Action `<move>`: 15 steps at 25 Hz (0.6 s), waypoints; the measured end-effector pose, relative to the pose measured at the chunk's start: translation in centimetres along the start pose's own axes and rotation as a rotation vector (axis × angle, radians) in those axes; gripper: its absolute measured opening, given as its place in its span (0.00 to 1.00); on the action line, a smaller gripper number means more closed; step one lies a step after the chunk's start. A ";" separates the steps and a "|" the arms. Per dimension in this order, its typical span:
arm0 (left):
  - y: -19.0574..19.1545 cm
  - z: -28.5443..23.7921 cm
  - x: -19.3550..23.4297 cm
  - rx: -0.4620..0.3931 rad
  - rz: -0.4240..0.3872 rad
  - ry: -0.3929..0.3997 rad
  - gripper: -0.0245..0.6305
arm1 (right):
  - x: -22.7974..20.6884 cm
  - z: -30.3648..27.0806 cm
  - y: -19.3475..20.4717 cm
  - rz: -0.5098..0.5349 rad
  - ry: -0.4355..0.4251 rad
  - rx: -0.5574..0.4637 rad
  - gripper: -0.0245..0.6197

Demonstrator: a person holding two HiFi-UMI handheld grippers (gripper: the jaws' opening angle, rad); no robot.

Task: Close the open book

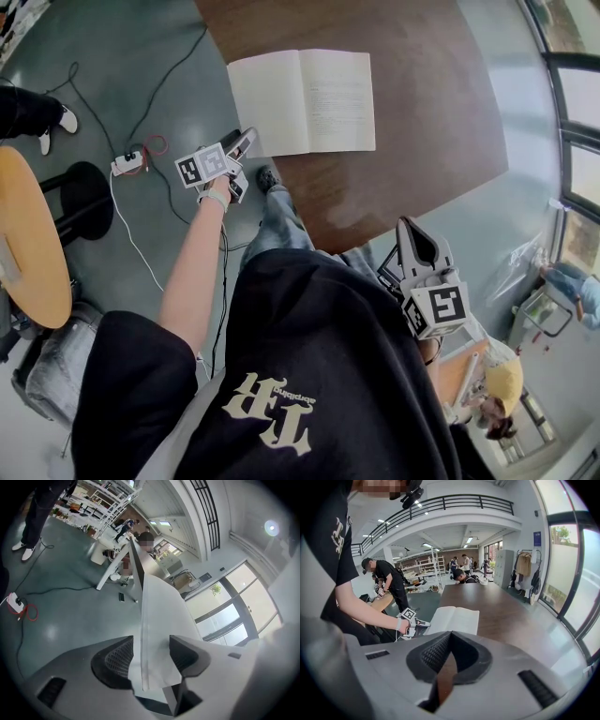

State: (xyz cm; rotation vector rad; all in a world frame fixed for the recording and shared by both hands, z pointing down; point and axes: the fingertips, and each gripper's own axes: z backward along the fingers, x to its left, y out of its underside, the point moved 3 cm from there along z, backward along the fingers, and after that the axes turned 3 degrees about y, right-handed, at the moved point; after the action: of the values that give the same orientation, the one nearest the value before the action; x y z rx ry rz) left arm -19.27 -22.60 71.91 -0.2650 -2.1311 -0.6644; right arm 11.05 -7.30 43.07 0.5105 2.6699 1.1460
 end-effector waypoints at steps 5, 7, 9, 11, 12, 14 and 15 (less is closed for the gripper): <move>0.3 0.0 0.5 -0.012 0.064 0.036 0.39 | 0.2 -0.2 -0.1 0.006 -0.002 0.001 0.02; 0.4 0.0 0.6 -0.020 0.109 0.071 0.39 | 0.3 -0.1 -0.2 0.010 -0.003 0.002 0.02; 0.6 0.0 0.6 -0.026 0.153 0.108 0.39 | 0.3 0.0 -0.2 0.013 -0.003 0.003 0.02; 0.6 0.1 0.4 -0.022 0.169 0.137 0.38 | 0.4 0.0 -0.2 0.013 -0.002 0.003 0.02; 0.6 0.1 0.3 -0.020 0.168 0.146 0.38 | 0.4 0.0 -0.1 0.013 -0.001 0.004 0.02; 0.5 0.3 0.0 -0.018 0.160 0.155 0.38 | 0.4 0.0 -0.1 0.013 -0.001 0.004 0.02; 0.4 0.3 0.0 -0.016 0.157 0.158 0.38 | 0.4 -0.1 -0.2 0.013 -0.002 0.004 0.02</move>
State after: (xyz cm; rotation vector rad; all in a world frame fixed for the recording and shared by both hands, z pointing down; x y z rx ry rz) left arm -19.30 -22.05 71.88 -0.3730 -1.9328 -0.5913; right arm 10.58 -7.30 42.96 0.5306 2.6710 1.1434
